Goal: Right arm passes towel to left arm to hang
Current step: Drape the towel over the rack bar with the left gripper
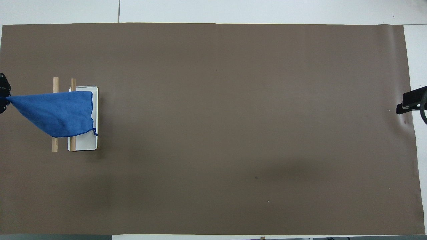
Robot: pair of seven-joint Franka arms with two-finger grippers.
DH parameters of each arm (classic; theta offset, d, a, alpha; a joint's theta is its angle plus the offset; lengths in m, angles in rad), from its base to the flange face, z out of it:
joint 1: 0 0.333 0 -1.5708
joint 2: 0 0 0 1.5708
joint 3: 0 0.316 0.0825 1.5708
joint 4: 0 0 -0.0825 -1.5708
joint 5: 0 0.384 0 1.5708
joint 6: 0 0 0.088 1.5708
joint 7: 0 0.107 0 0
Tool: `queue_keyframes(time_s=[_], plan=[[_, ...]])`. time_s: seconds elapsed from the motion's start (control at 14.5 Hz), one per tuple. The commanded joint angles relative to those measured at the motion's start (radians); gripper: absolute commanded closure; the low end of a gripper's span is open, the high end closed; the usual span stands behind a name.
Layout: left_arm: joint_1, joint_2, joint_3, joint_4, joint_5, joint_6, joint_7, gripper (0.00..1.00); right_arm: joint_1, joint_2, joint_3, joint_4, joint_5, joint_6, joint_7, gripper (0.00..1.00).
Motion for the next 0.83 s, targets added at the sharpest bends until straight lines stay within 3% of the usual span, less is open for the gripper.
queue_keyframes(time_s=[0.0,0.34,0.41,0.48,0.55,0.76], plan=[[0.025,0.041,-0.006,0.021,0.016,0.059,0.021,1.00,-0.020,-0.022,-0.003,-0.027,-0.020,0.013,-0.062,0.00],[0.031,0.066,-0.006,0.009,0.016,0.099,0.028,1.00,-0.024,-0.022,0.044,-0.029,-0.075,0.053,-0.130,0.00],[0.051,0.068,-0.008,0.007,0.016,0.099,0.048,0.75,-0.019,-0.021,0.049,-0.027,-0.077,0.065,-0.136,0.00],[0.055,0.066,-0.008,0.007,0.016,0.099,0.063,0.12,-0.014,-0.021,0.049,-0.024,-0.075,0.058,-0.134,0.00],[0.057,0.066,-0.006,0.009,0.015,0.096,0.088,0.00,-0.011,-0.021,0.050,-0.022,-0.074,0.053,-0.128,0.00],[0.063,0.066,-0.006,0.013,0.015,0.094,0.099,0.00,-0.011,-0.014,0.059,-0.009,-0.064,0.043,-0.104,0.00]])
